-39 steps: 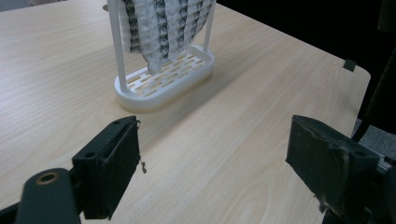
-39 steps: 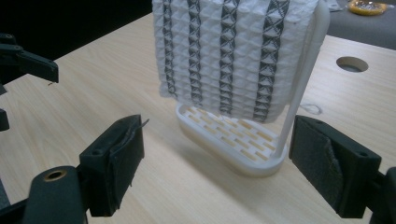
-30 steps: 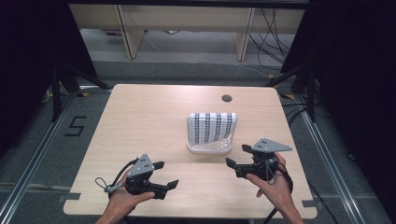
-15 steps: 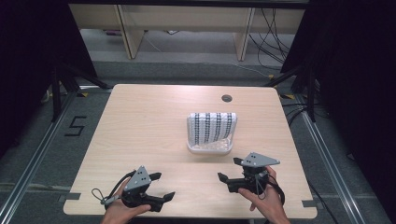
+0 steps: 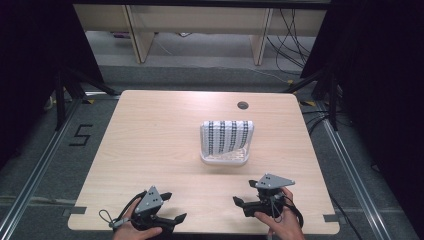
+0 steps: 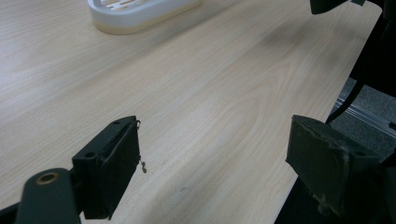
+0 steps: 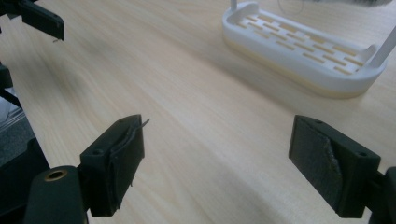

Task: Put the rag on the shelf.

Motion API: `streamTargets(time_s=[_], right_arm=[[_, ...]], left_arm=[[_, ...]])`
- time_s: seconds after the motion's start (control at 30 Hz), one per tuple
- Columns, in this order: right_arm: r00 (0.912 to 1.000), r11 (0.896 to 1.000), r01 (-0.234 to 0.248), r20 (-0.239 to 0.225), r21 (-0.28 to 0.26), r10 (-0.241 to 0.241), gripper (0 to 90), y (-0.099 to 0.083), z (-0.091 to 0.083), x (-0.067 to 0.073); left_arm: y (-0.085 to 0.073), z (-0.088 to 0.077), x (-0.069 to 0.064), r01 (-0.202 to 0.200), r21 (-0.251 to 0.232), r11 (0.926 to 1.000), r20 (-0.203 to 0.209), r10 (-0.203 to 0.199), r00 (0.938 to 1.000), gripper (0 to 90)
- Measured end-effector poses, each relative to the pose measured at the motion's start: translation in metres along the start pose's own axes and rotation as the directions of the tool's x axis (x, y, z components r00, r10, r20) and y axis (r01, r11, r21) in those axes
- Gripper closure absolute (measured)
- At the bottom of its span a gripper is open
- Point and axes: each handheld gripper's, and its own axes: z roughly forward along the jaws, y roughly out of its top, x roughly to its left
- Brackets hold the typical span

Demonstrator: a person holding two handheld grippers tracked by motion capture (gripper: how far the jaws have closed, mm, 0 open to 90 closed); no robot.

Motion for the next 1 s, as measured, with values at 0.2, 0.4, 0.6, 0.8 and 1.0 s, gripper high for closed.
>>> streamTargets(time_s=[0.2,0.4,0.6,0.8,1.0], right_arm=[[0.9993,1.0,-0.006,-0.036,0.022,0.007,19.2,-0.009,0.003,0.007],[0.9996,0.999,0.006,-0.028,0.047,-0.004,19.1,-0.018,0.0,0.011],[0.9992,0.999,0.017,-0.037,0.046,-0.015,18.9,-0.019,0.001,0.006],[0.9997,0.998,0.012,-0.024,0.054,-0.011,19.0,-0.021,0.002,0.003],[0.9992,0.998,0.024,-0.034,0.057,-0.022,19.0,-0.021,0.004,0.003]], left_arm=[[-0.006,-0.002,-0.001,-0.018,0.02,0.9996,-0.025,0.019,0.9995,16.6],[-0.01,-0.002,-0.004,-0.036,0.025,0.999,-0.01,0.036,0.9993,16.6],[-0.01,-0.001,-0.001,-0.034,0.053,0.998,-0.024,0.036,0.9991,16.5],[-0.011,-0.002,0.004,-0.018,0.038,0.9991,-0.031,0.019,0.9993,16.6],[-0.012,-0.001,0.008,-0.011,0.052,0.9986,-0.036,0.013,0.9992,16.6]])
